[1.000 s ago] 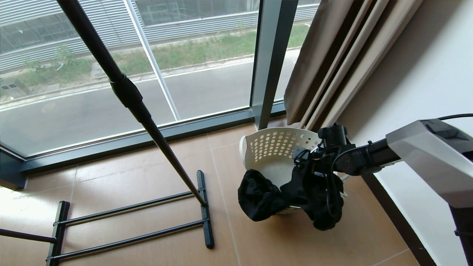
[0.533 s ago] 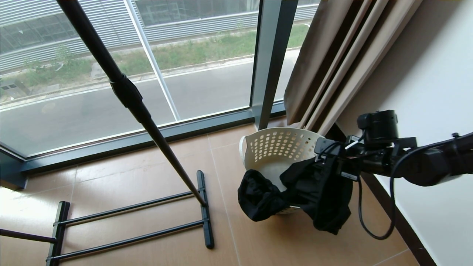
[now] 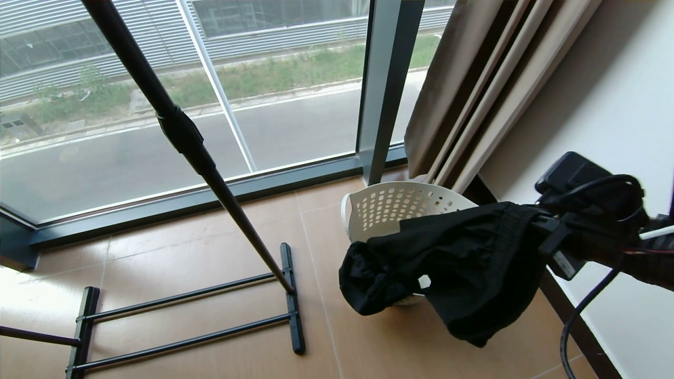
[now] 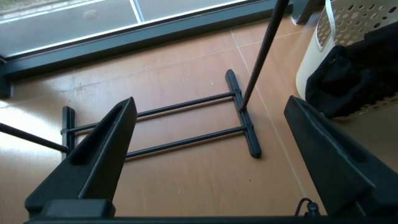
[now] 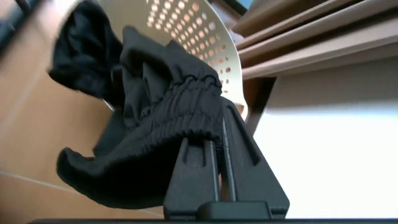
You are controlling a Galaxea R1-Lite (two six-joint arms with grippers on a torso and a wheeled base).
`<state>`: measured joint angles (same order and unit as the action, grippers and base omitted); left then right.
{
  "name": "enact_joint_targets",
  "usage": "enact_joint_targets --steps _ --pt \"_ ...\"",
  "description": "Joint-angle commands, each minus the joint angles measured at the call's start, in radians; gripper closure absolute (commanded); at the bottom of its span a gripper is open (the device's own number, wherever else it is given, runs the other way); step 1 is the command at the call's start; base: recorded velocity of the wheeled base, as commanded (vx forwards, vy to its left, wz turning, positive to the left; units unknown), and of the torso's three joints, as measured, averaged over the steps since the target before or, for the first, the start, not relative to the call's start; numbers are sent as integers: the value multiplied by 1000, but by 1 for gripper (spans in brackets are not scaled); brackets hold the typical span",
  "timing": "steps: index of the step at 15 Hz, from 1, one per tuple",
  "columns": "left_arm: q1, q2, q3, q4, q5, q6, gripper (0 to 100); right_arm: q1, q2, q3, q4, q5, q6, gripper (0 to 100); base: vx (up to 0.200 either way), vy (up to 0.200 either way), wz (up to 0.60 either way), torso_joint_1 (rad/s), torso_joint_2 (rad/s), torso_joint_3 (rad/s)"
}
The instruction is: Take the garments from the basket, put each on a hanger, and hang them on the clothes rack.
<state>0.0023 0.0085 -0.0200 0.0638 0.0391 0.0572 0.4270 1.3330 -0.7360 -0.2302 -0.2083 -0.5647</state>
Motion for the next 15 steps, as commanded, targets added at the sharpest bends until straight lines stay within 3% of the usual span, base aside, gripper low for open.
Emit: enact_joint_targets --steps 1,5,15 --pt "1 1 0 1 -1 1 0 24 -146 46 -3 10 62 100 0 0 0 0 0 0" --pt "-1 1 -1 1 -4 -4 0 24 -221 105 -14 35 195 100 0 0 0 0 0 0" --pt "-1 1 -3 1 -56 -19 0 21 -129 104 -26 46 198 100 0 0 0 3 2 172"
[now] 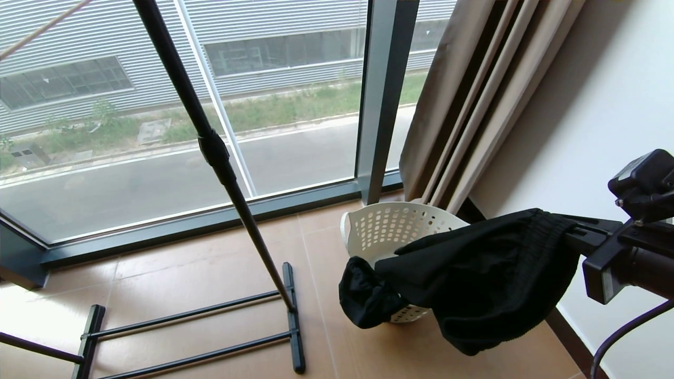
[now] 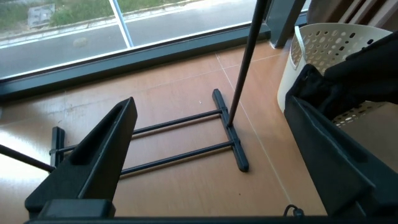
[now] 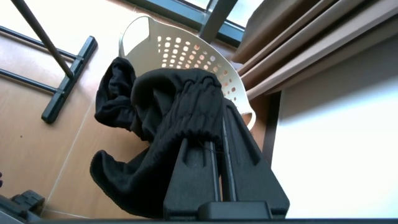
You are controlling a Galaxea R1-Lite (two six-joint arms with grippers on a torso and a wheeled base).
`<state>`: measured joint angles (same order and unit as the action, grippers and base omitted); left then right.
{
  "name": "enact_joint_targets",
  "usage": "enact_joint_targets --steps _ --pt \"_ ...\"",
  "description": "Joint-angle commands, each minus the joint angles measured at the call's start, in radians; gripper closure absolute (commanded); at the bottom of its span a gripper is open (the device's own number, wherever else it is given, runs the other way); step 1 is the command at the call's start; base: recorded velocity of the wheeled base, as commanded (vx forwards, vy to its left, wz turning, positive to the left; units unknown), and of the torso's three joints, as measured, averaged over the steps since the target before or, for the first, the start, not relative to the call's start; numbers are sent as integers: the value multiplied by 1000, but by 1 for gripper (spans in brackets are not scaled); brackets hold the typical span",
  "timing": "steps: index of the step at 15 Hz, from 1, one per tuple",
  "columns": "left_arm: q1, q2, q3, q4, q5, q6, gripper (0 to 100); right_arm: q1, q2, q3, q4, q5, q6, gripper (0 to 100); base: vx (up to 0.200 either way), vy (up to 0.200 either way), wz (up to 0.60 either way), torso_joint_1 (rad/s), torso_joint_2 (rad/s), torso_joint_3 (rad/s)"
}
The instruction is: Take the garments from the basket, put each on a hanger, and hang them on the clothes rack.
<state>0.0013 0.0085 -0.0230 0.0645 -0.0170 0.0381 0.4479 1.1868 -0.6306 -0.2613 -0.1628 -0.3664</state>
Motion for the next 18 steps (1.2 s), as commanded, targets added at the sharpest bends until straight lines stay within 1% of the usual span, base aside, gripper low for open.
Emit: enact_joint_targets --steps 1,4,9,18 --pt "0 1 0 0 0 0 0 -1 19 6 -7 0 0 100 0 0 0 2 -80 105" --pt "0 1 0 0 0 0 0 -1 16 11 -7 -1 0 100 0 0 0 41 -313 -69" --pt "0 1 2 0 9 -1 0 -3 -1 26 -7 -1 -2 100 0 0 0 95 -454 -153" --pt "0 1 2 0 8 -1 0 -3 -15 31 -6 0 -3 100 0 0 0 163 -510 -150"
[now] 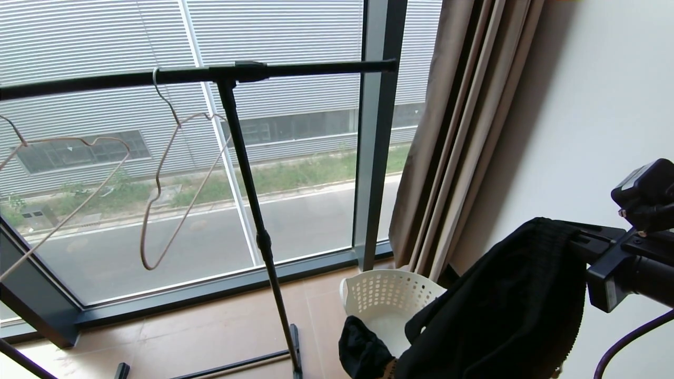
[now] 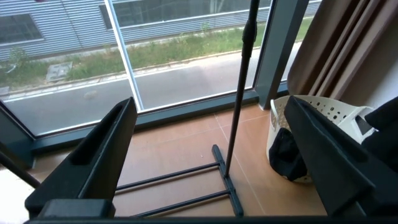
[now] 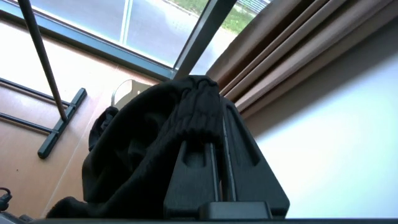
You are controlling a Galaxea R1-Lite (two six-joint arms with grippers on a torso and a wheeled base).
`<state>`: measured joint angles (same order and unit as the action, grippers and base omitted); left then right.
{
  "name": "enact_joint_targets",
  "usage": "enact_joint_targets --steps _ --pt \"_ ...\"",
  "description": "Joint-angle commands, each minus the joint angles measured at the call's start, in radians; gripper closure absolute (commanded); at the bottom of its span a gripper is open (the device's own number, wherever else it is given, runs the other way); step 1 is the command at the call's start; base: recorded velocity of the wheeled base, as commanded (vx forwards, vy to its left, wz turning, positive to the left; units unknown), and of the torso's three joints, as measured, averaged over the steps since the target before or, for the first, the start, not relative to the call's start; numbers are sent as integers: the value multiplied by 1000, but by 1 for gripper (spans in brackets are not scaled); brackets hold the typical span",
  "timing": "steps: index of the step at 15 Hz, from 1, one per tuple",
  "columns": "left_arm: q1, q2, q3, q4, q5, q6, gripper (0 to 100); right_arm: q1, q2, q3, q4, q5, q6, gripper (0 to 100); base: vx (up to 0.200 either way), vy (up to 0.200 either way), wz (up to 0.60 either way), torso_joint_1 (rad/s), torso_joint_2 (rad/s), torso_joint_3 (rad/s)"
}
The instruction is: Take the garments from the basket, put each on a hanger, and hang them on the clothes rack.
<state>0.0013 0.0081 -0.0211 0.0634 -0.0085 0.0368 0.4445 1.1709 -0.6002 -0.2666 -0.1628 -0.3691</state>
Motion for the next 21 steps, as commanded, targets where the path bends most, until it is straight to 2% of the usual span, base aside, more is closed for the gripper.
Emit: enact_joint_targets --steps 1,7,10,14,20,21 --pt "0 1 0 1 -1 0 0 0 -2 3 -2 0 -1 100 0 0 0 198 -559 -154" --pt "0 1 0 1 -1 0 0 0 -2 3 -2 0 -1 100 0 0 0 230 -583 -159" --pt "0 1 1 -1 -4 25 0 0 -3 16 -13 -3 -2 100 0 0 0 172 -408 -45" --pt "2 0 1 -1 -7 18 0 0 3 30 -83 -1 -2 100 0 0 0 16 -34 12" --pt "2 1 1 -1 -7 26 0 0 -3 36 -88 -1 -4 100 0 0 600 7 -2 5" --pt "2 1 1 -1 -7 26 0 0 -2 37 -88 -1 -4 100 0 0 0 0 0 0"
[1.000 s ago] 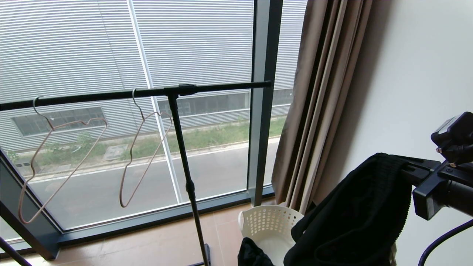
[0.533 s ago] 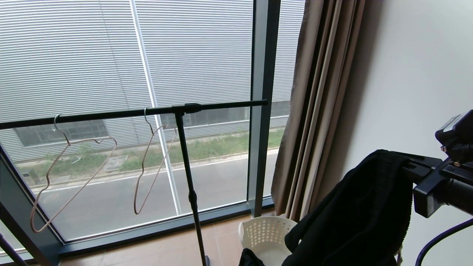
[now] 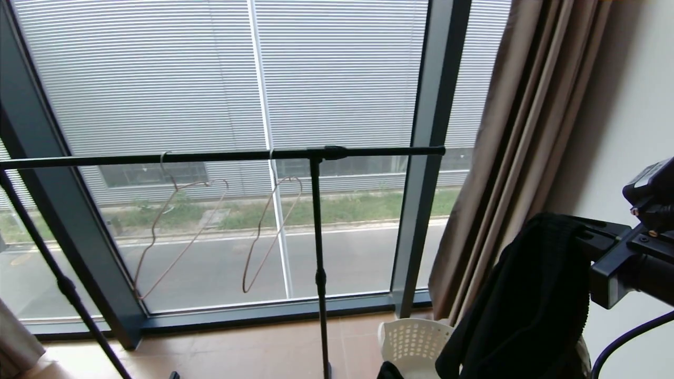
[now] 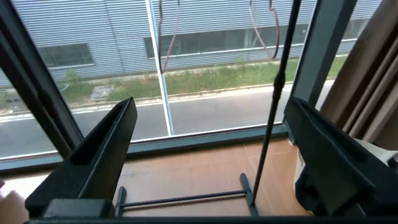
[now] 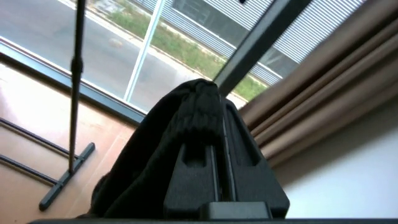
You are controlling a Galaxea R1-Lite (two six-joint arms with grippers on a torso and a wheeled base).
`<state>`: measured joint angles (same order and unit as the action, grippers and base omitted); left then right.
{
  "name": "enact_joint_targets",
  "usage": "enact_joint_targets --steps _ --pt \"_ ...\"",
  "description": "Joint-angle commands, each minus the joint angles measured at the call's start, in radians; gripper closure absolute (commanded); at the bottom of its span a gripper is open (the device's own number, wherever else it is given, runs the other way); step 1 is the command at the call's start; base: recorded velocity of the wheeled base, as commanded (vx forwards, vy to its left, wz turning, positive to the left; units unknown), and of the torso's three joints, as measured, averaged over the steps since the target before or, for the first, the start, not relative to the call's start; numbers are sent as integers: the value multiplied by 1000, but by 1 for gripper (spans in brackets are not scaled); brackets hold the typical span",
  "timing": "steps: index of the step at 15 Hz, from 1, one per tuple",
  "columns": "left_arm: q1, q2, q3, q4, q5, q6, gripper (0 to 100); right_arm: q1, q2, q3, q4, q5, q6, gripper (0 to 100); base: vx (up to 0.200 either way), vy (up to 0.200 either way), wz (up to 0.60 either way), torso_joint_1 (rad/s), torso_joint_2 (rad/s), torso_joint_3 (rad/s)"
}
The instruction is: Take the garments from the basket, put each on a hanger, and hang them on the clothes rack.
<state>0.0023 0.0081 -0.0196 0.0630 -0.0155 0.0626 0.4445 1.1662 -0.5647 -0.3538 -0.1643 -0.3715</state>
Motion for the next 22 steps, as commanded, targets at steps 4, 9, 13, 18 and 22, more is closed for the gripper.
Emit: enact_joint_targets --steps 4,9,13,18,22 --pt "1 1 0 0 -3 0 0 0 4 2 -1 0 -1 100 0 100 0 1 0 4" --pt "1 1 0 0 -1 -1 0 0 3 3 -1 0 -1 100 0 200 0 3 0 5" --pt "1 1 0 0 -1 -4 0 0 1 3 -1 0 -1 100 0 200 0 5 1 4" --pt "1 1 0 0 -1 -4 0 0 -5 2 -1 0 -1 100 0 200 0 1 1 -1" --pt "1 1 0 1 -1 -4 0 0 -6 3 -1 -1 -1 100 0 200 0 1 4 -1"
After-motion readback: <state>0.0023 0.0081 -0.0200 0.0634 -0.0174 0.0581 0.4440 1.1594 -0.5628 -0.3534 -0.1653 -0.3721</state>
